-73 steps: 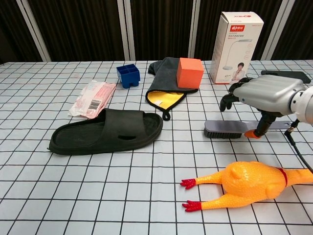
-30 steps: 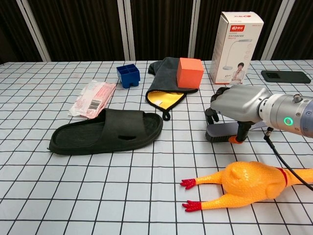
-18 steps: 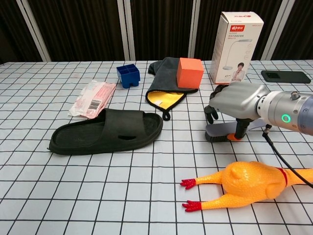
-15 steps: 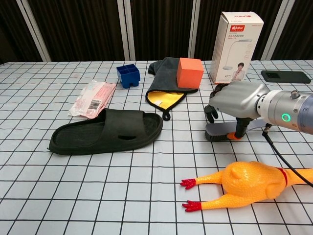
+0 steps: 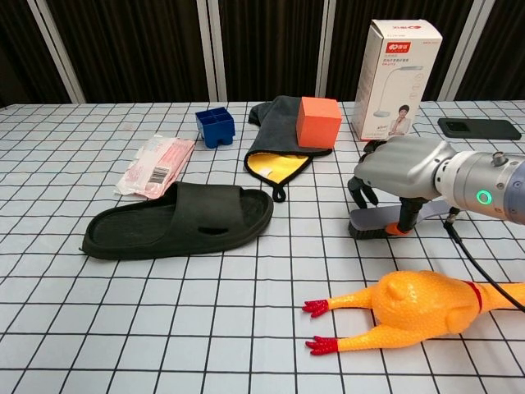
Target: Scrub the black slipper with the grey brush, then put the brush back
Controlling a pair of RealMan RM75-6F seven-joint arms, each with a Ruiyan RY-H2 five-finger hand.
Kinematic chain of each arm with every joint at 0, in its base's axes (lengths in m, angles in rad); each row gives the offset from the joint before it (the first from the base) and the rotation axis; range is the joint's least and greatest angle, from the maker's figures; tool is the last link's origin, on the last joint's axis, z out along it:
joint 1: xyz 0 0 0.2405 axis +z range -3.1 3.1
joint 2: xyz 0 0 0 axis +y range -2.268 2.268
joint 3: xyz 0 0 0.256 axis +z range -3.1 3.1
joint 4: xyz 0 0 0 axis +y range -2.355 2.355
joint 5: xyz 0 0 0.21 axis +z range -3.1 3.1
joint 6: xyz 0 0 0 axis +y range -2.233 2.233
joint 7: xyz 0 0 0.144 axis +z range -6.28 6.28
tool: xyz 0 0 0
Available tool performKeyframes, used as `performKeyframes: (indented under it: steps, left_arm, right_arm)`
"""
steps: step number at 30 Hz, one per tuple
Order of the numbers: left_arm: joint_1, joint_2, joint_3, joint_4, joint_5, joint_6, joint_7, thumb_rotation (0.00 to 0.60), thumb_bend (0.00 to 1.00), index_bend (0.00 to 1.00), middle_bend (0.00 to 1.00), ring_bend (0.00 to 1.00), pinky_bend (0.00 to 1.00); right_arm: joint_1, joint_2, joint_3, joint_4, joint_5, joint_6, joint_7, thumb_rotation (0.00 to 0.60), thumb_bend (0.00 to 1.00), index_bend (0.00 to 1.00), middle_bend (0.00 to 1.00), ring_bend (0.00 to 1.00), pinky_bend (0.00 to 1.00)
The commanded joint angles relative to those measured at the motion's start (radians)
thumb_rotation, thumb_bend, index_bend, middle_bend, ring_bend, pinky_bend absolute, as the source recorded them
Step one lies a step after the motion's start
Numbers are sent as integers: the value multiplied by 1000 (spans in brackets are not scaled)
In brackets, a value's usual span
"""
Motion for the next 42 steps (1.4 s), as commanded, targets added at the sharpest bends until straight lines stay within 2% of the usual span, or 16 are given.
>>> performKeyframes:
  steps: [1, 6, 15, 22, 24, 29, 31, 42]
  left_arm:
    - [0, 0, 0, 0, -2, -2, 0, 600, 58, 0, 0, 0, 16]
    - [1, 0, 1, -1, -3, 0, 1, 600, 58, 0, 0, 0, 16]
    - [2, 1, 1, -2, -4, 3, 0, 600, 59, 0, 0, 0, 16]
    - [2, 2, 3, -1, -4, 3, 2, 600, 62, 0, 0, 0, 16]
    - [1, 1, 3, -1, -5, 1, 3, 600, 97, 0, 0, 0, 16]
    - [-7, 0, 10, 1, 11, -11, 3, 600, 343, 0, 0, 0, 16]
    - [-15, -2, 15, 3, 23, -23, 0, 600, 391, 0, 0, 0, 16]
    - [-95, -25, 22, 11, 88, -115, 10, 600, 494, 0, 1, 0, 18]
  right_arm:
    - [1, -1, -3, 1, -2, 2, 5, 600, 370, 496, 446, 190, 45]
    - [1, -3, -9, 4, -12, 6, 17, 600, 429, 546, 487, 238, 134]
    - [-2, -6, -18, 14, -20, 5, 40, 600, 543, 581, 523, 274, 173]
    - [-13, -9, -27, 25, -54, 9, 82, 600, 646, 662, 599, 349, 209]
    - [-18, -8, -31, 28, -69, 11, 95, 600, 670, 679, 615, 364, 221]
    - [-27, 3, -30, 24, -117, 26, 129, 600, 707, 700, 635, 382, 229]
    - [-26, 11, -27, 17, -132, 30, 133, 600, 713, 704, 638, 384, 229]
    - [-10, 47, -8, -39, -136, 40, 99, 600, 730, 714, 646, 387, 229]
